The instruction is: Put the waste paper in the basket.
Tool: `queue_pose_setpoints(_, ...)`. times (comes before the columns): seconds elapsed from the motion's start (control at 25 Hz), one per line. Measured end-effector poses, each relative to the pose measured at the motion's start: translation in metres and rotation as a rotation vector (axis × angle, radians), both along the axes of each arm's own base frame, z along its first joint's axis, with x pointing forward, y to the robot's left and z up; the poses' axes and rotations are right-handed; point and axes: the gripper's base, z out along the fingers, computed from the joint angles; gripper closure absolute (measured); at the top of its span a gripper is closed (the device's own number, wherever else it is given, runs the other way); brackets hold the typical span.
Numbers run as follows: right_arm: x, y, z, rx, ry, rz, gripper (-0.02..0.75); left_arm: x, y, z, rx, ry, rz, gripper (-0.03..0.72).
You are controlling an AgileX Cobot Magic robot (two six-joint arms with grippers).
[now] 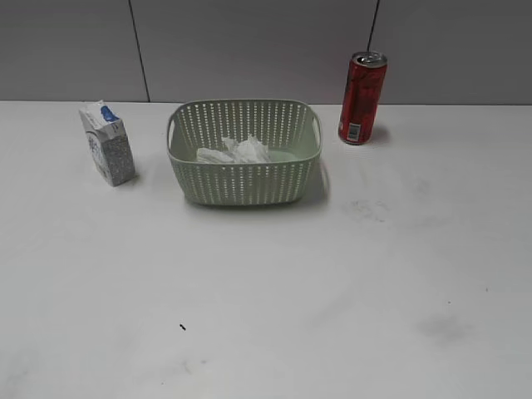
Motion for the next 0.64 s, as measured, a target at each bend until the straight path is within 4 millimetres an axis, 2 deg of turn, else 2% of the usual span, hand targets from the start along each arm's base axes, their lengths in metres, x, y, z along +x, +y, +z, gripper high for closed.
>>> queue_pose_setpoints(0.64,0.0,-0.0002,-0.0001,-0.003,0.001,-0.001,0.146,0.0,0.0,0.0,0.0,0.0,0.0,0.144)
